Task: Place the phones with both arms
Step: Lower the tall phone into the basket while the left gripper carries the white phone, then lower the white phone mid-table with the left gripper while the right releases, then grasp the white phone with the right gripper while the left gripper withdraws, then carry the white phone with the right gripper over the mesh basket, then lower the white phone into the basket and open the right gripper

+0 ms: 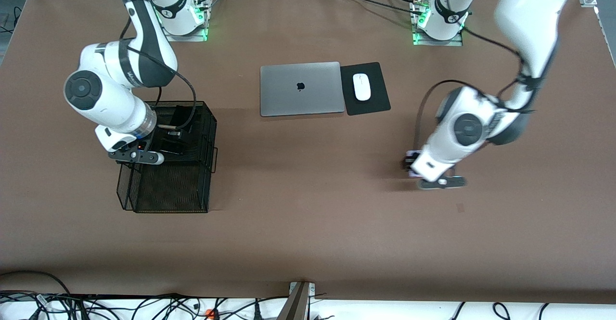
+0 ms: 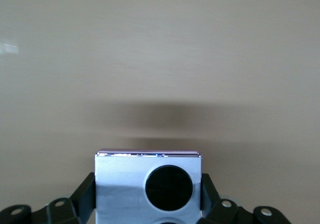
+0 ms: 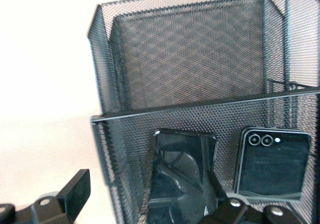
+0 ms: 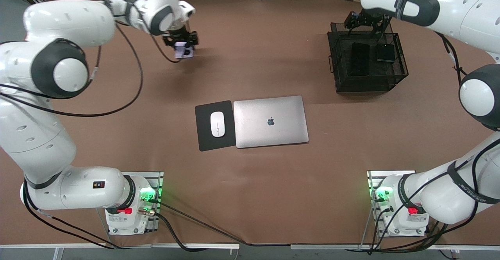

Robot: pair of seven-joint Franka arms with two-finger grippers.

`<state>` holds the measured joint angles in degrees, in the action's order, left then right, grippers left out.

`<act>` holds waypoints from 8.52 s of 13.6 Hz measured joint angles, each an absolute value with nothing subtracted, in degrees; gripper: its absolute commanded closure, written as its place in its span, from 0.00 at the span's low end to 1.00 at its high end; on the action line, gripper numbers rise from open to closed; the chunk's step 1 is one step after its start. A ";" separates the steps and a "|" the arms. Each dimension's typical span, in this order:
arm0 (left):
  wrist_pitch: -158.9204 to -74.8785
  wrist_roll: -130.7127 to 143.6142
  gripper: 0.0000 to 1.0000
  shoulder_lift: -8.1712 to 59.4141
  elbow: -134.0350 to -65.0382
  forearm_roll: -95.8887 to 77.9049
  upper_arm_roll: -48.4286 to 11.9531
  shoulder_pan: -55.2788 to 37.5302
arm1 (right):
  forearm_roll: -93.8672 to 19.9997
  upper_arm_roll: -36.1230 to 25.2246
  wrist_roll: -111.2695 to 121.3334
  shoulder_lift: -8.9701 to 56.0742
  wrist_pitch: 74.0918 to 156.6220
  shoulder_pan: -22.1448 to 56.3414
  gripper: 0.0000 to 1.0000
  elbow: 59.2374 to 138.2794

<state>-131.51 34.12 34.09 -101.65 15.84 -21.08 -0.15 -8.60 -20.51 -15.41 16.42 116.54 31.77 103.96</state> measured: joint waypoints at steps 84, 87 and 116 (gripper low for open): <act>-84.37 -4.86 0.00 3.28 -85.58 0.38 -5.34 3.00 | -17.24 -20.23 -16.77 63.35 155.13 57.89 0.82 69.93; -84.37 -4.86 0.00 3.28 -85.58 0.41 -5.37 2.98 | -17.27 -24.47 -16.79 60.25 143.79 57.81 0.81 68.90; -82.10 -5.43 0.00 2.66 -85.59 0.59 -5.73 2.99 | -27.98 -35.68 0.38 43.86 128.13 36.67 0.00 90.28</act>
<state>-82.10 -5.43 2.66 -85.59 0.59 -5.73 2.99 -27.98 -35.68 0.38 43.86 128.13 36.67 90.28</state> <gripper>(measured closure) 0.000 0.150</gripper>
